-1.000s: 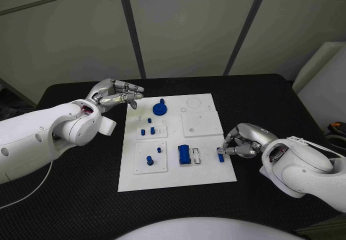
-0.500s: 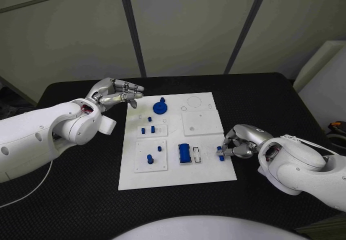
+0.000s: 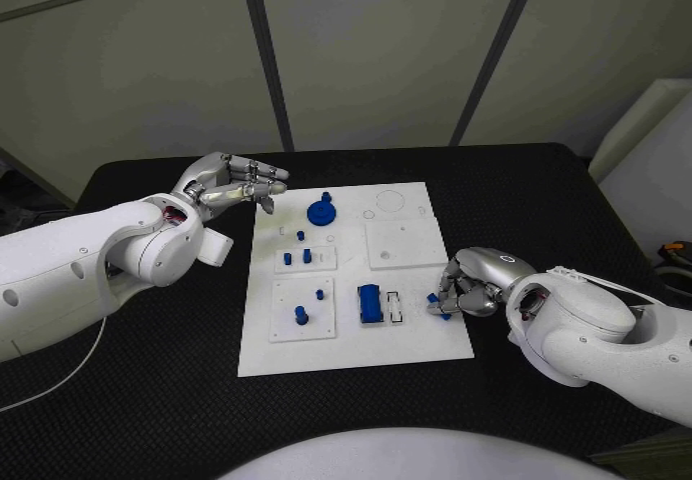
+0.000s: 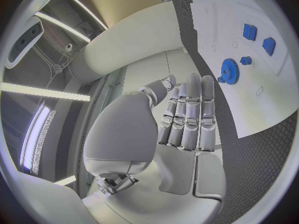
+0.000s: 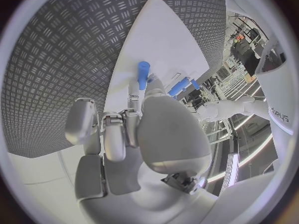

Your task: Assemble the parts on the task board

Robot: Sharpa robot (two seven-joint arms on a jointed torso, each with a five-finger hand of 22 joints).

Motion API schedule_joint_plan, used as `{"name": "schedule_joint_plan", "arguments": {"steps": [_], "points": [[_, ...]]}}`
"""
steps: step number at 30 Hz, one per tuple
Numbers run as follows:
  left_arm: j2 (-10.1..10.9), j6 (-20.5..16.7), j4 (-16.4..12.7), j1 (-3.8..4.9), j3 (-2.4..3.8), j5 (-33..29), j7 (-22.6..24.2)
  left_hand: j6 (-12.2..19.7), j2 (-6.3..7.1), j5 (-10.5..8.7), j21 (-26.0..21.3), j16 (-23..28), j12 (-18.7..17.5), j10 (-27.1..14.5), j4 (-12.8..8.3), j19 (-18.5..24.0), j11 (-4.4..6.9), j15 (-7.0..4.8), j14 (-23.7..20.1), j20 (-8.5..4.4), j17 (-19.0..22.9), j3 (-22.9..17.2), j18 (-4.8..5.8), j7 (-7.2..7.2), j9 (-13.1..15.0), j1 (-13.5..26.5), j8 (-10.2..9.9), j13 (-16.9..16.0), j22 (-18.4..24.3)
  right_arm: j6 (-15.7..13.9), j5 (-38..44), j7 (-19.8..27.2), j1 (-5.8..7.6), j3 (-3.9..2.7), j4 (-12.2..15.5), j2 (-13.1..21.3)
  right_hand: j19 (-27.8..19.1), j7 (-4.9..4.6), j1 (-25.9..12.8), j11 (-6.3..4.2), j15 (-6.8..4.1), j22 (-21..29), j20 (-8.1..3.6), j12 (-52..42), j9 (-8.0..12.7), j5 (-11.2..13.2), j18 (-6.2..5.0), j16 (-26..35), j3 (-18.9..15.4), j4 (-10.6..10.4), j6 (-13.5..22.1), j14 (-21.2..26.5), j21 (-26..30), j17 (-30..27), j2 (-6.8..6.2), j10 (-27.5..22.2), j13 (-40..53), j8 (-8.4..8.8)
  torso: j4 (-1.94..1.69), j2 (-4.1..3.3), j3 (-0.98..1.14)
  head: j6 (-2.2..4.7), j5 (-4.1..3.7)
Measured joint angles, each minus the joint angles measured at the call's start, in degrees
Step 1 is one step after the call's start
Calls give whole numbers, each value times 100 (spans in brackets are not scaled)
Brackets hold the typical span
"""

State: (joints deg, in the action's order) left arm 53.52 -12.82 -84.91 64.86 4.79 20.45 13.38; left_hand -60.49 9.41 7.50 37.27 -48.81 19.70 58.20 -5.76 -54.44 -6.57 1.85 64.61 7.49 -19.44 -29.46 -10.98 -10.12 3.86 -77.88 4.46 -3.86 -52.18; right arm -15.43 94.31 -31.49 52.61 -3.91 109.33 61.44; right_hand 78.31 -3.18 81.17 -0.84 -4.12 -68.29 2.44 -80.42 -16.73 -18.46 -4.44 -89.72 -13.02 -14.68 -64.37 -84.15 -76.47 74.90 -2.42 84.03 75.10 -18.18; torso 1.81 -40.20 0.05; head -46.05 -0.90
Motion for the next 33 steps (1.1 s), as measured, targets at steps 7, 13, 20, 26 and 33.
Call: {"name": "schedule_joint_plan", "arguments": {"steps": [7, 13, 20, 26, 33], "points": [[14, 0, -9, -1, 0, 0, 0, 0, 0, 0, -9, 0, 0, 0, 0, 0, 0, 0, 0, 0, 4, 0, 0, 0, 0, 0, 0, 0, 0, 96, 284, -38, -12, -4, 16, -90, 2, -13, 254, 0, -19, 0, -2, 40, -3, -233, 0, 0, 57, 182, -12, 21, 0, 5, -23, 0, 21, 6, 2, 1, -1, -13, 19], [32, 0, -20, -1, 0, 0, 0, 0, 0, 0, -9, 0, 0, 0, 0, 0, 0, 0, 0, 0, 3, 0, 0, 0, 0, 0, 0, 0, 1, 113, 458, -79, -20, -5, 50, -141, 23, 12, 442, 0, -18, -12, -22, 65, 6, -4, 0, 0, 418, 357, 16, 21, 0, 4, -76, -2, 33, 93, -1, 4, 0, -14, 42], [39, -1, -29, -1, 0, 0, -1, 0, 0, 0, -9, 0, 0, 0, 0, 0, 0, 0, 0, 0, 3, 0, 0, 0, 0, 0, 0, 0, 1, 48, 459, -180, -35, 7, 118, -140, 44, 47, 457, -32, -40, -72, -44, 65, 17, 84, 0, 0, 740, 307, -5, -1, 0, 4, -79, -9, 33, 117, -2, 7, 1, -1, 54], [40, -1, -38, -1, 1, 0, -1, 0, 0, 0, -9, 0, 0, 0, 0, 0, 0, 0, 0, 0, 2, 0, 0, 0, 0, 0, 0, 0, 1, -59, 114, -278, -37, 8, 161, -137, 83, 50, 447, -33, -61, -151, -83, 68, -1, -100, 0, 0, 972, 141, 12, 20, -41, 3, 4, -9, 33, 130, -2, 7, -4, 7, 72], [51, -2, -48, -1, 1, 0, -3, 0, 0, 0, -9, 0, 0, 0, 0, 0, 0, 0, 0, 0, 2, 0, 0, 0, 0, 0, 0, 0, 1, -233, -485, -317, -44, 18, 242, -158, 83, 35, 378, -32, -61, -186, -83, 16, -31, -134, 0, 0, 1190, -58, 28, 21, -41, 3, 73, -9, 23, 87, -7, 5, -5, 2, 103]]}}
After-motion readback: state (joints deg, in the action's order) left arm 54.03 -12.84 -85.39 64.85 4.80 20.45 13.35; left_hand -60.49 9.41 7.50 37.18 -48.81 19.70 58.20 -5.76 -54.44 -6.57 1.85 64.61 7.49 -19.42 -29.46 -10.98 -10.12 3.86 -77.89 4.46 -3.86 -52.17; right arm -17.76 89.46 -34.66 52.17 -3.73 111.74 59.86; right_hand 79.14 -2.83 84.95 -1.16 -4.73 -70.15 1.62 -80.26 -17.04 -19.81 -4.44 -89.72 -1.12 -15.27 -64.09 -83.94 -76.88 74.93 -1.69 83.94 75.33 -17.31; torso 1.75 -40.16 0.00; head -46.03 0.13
